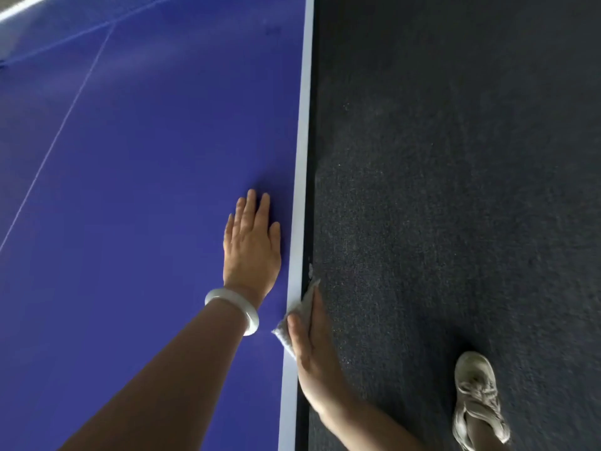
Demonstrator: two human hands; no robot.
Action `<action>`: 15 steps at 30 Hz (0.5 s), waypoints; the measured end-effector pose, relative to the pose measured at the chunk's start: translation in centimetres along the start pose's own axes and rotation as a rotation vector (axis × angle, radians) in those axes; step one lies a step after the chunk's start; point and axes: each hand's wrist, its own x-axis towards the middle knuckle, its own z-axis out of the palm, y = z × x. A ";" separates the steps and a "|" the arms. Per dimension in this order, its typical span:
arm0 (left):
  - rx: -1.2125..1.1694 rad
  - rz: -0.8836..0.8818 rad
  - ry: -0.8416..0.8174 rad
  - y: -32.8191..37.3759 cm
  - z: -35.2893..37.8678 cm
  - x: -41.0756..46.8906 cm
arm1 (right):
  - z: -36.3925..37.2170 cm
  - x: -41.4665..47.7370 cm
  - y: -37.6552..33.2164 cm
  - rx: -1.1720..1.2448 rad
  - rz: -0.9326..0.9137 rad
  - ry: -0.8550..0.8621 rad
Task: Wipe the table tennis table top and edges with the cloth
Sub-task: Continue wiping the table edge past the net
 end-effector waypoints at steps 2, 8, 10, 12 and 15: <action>-0.029 -0.056 0.024 0.0 0.6 0.5 | 0.2 0.2 -0.2 0.077 0.015 -0.020; -0.058 -0.051 0.027 -0.2 0.4 0.4 | -0.1 9.9 -4.7 -0.007 -0.048 -0.001; -0.058 -0.057 0.028 -0.1 0.4 0.3 | -0.8 14.3 -6.9 0.145 0.017 -0.034; -0.060 -0.063 0.029 -0.2 0.5 0.2 | -1.3 15.9 -7.4 0.232 0.014 -0.041; -0.061 -0.073 0.017 -0.2 0.6 0.2 | -1.3 11.5 -5.1 0.179 0.028 -0.026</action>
